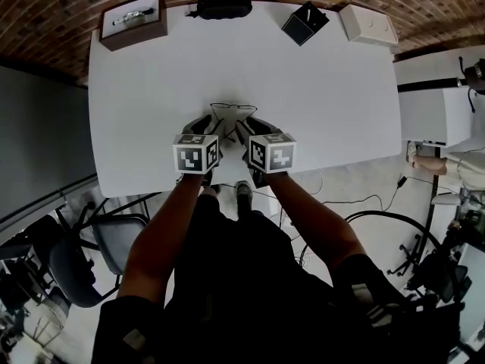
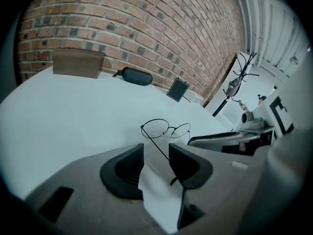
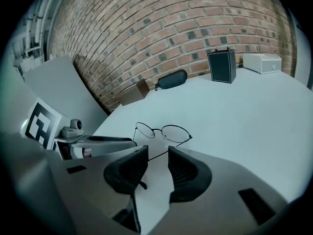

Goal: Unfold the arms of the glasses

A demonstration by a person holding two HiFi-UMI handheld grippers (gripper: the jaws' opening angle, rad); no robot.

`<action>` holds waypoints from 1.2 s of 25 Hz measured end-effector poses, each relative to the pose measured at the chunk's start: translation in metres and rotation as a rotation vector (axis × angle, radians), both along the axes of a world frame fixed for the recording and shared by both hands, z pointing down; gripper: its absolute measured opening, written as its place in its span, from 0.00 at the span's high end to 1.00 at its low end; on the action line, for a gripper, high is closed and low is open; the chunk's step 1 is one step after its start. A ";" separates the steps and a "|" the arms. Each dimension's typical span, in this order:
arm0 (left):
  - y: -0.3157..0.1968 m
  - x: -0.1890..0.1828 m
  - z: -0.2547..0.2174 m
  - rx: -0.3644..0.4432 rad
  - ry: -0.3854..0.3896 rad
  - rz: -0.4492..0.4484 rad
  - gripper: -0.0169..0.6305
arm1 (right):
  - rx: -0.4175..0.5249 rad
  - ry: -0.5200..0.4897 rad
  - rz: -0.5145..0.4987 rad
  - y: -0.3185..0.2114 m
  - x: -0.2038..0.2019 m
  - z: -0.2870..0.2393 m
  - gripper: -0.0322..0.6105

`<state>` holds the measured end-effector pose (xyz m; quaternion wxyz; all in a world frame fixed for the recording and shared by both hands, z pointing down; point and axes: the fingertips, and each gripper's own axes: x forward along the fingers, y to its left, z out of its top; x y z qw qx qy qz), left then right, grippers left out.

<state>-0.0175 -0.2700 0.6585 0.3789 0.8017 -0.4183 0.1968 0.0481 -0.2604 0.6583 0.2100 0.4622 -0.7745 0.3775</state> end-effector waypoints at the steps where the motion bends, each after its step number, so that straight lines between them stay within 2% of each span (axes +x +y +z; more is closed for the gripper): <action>1: 0.000 -0.004 -0.003 -0.003 -0.020 0.001 0.72 | -0.003 0.016 -0.007 0.000 0.002 -0.002 0.78; 3: 0.001 -0.009 -0.004 -0.004 -0.037 0.004 0.72 | -0.018 0.059 -0.009 0.001 0.008 -0.010 0.78; 7: 0.003 -0.011 0.009 0.006 -0.007 0.003 0.72 | -0.003 0.076 -0.062 -0.001 0.013 -0.009 0.78; 12: 0.006 -0.012 0.012 0.013 0.009 0.000 0.73 | 0.032 0.154 -0.137 -0.004 0.017 -0.021 0.78; 16: 0.009 -0.018 -0.005 0.003 -0.057 0.001 0.73 | 0.034 0.106 -0.090 -0.001 0.013 -0.031 0.77; 20: 0.013 -0.013 -0.008 0.008 -0.047 0.006 0.73 | -0.025 0.082 -0.012 0.011 0.003 -0.026 0.71; 26: 0.020 -0.012 0.000 -0.018 -0.063 0.030 0.73 | -0.097 0.142 -0.044 0.019 0.008 -0.005 0.70; 30: 0.021 -0.017 0.003 -0.014 -0.070 0.019 0.73 | -0.078 0.152 -0.061 0.020 0.022 0.006 0.70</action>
